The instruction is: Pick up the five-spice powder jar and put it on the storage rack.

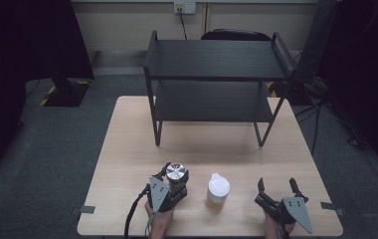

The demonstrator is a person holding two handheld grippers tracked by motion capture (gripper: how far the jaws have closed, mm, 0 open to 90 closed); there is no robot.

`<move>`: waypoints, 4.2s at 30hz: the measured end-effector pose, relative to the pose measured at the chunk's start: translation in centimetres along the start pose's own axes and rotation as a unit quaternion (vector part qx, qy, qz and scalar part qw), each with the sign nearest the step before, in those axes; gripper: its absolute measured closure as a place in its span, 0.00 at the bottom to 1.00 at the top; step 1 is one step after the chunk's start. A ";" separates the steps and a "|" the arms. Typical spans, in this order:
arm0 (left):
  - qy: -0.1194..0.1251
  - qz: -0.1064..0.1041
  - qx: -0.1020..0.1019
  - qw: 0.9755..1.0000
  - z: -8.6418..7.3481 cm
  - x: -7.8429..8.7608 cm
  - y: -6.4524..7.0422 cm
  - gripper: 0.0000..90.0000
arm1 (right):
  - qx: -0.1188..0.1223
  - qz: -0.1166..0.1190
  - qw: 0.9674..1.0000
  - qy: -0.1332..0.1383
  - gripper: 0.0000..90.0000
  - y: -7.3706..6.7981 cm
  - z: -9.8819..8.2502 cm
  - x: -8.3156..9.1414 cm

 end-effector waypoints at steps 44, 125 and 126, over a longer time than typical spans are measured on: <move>0.033 -0.122 -0.020 0.992 8.0 -1.6 -4.7 0.39 | -0.001 0.000 1.000 0.000 0.01 0.0 0.0 0.0; 0.024 -0.024 0.000 0.999 25.8 -24.8 -5.8 0.20 | -0.002 0.005 1.000 0.000 0.01 0.1 0.0 0.0; 0.022 -0.017 -0.003 1.000 25.8 -24.7 -5.8 0.16 | -0.002 0.004 1.000 0.000 0.01 0.1 0.0 0.0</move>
Point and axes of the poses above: each handheld gripper's, and its own axes: x roughly backward along the jaws, z roughly out of its top, y roughly to its right, the point moved 5 cm from there along -x, roughly forward along the jaws, and after that the axes turned 10 degrees about y, right-handed, at the moved point
